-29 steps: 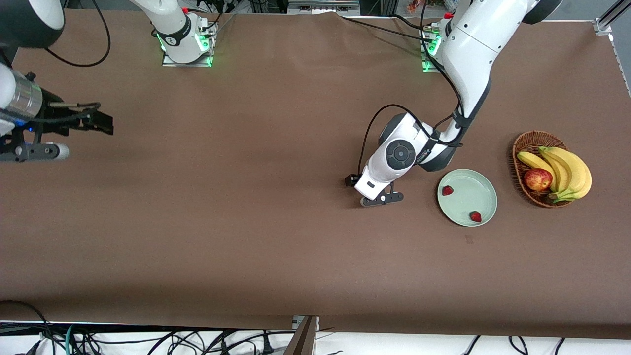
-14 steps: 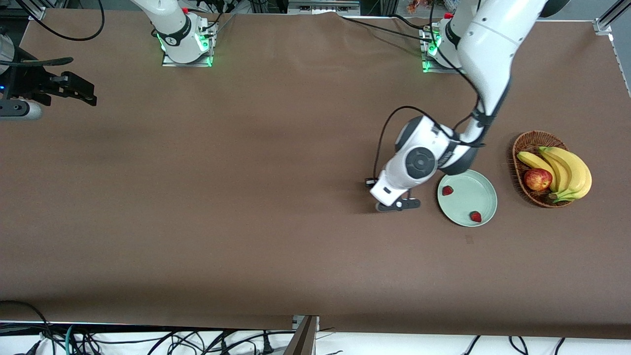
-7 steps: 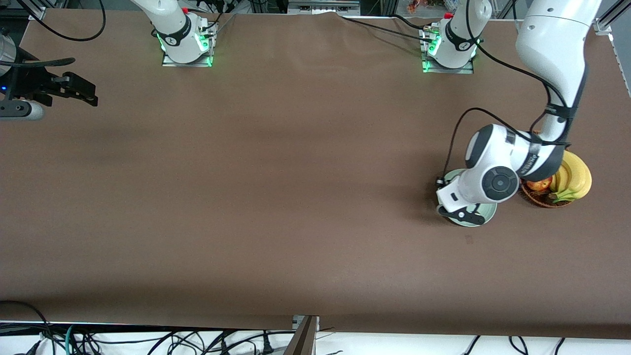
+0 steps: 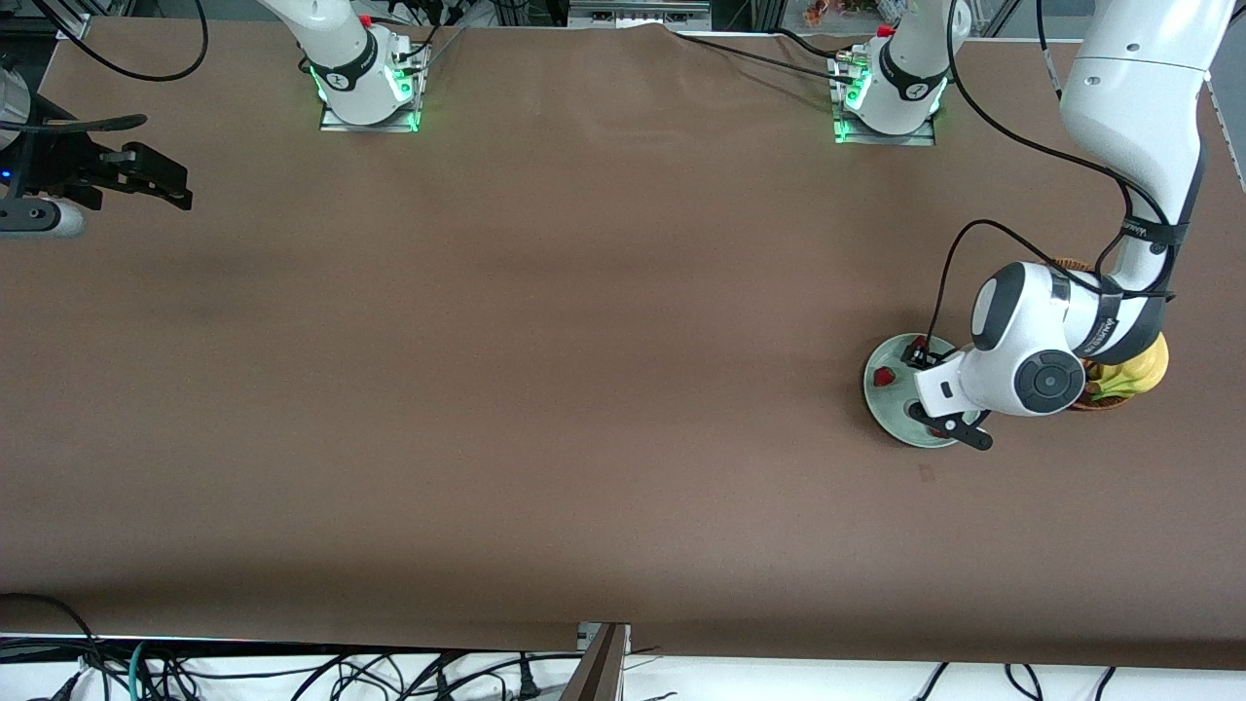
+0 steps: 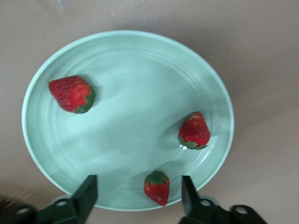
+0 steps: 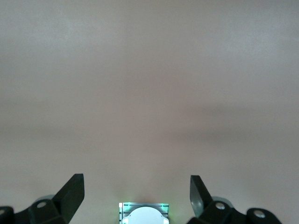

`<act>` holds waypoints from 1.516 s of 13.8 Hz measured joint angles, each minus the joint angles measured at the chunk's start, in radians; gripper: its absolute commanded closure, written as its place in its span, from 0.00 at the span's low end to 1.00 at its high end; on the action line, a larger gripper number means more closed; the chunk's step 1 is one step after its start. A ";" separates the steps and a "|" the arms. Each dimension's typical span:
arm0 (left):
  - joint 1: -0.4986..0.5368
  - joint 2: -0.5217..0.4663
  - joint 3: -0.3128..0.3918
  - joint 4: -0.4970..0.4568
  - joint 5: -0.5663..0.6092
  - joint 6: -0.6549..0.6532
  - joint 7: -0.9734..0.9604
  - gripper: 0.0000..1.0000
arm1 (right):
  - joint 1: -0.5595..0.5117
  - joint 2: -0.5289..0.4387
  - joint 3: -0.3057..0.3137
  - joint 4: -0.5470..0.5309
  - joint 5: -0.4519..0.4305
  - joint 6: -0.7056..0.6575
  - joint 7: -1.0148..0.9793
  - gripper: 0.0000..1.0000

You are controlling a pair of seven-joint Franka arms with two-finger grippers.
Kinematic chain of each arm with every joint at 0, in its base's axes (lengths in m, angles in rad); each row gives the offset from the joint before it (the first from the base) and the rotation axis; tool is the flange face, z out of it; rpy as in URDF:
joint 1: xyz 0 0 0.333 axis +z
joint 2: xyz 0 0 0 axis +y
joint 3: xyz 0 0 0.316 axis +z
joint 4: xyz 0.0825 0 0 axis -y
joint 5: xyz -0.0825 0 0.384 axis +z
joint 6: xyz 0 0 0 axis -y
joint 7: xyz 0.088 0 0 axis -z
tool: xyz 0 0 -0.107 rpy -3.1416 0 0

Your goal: Collect all strawberries into plate

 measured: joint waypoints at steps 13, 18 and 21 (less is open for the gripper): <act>-0.004 -0.246 -0.044 0.414 -0.009 -0.475 0.003 0.00 | 0.001 0.002 0.006 0.000 0.000 0.000 0.000 0.00; -0.031 -0.424 0.033 0.350 -0.171 -0.451 -0.117 0.00 | 0.001 0.003 0.006 0.000 0.000 0.000 0.000 0.00; -0.144 -0.563 0.199 0.118 -0.232 -0.286 -0.142 0.00 | 0.001 0.003 0.006 0.000 0.000 0.000 0.000 0.00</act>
